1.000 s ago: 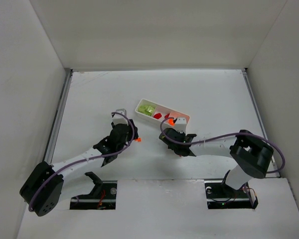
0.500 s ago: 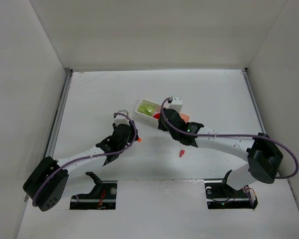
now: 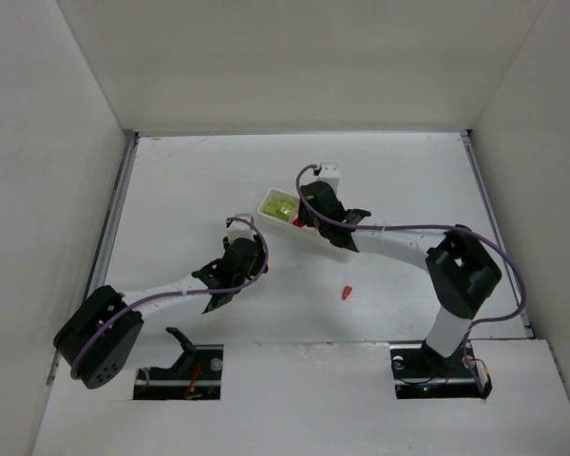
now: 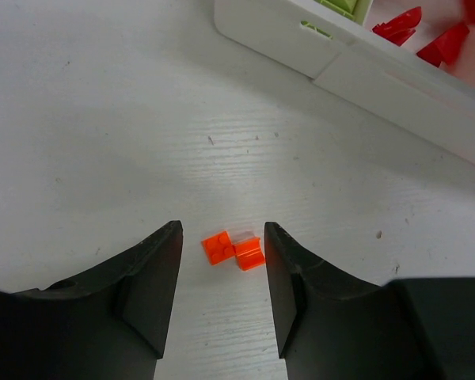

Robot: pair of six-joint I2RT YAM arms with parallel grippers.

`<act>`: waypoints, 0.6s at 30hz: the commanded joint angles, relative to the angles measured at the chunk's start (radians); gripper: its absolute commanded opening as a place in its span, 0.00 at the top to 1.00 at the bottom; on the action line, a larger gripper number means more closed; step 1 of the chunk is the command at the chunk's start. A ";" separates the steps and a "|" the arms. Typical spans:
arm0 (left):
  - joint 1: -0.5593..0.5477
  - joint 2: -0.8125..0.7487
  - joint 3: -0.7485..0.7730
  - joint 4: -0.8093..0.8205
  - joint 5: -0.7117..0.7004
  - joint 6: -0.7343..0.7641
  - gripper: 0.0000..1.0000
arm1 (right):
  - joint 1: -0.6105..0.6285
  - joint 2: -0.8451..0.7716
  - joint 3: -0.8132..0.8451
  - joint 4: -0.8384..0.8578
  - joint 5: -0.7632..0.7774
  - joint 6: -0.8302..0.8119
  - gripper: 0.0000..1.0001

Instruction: Sort the legos into containers by color

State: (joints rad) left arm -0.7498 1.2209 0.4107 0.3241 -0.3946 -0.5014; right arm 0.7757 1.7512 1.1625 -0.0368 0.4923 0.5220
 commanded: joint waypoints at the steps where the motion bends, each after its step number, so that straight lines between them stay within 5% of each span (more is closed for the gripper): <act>1: -0.019 0.029 0.054 0.009 -0.010 0.017 0.58 | -0.008 -0.005 0.048 0.066 -0.009 -0.008 0.47; 7: -0.023 0.048 0.073 -0.022 -0.015 0.020 0.63 | 0.000 -0.067 0.011 0.066 0.000 -0.011 0.40; 12: -0.027 0.057 0.089 -0.069 -0.013 0.023 0.69 | 0.055 -0.177 -0.121 0.100 0.006 -0.017 0.51; 18: -0.076 0.034 0.060 -0.092 -0.020 -0.006 0.71 | 0.098 -0.298 -0.306 0.176 -0.003 0.033 0.51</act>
State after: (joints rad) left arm -0.7963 1.2816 0.4606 0.2512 -0.3977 -0.4957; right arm 0.8562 1.4952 0.9089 0.0555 0.4885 0.5289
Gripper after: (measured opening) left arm 0.294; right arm 0.490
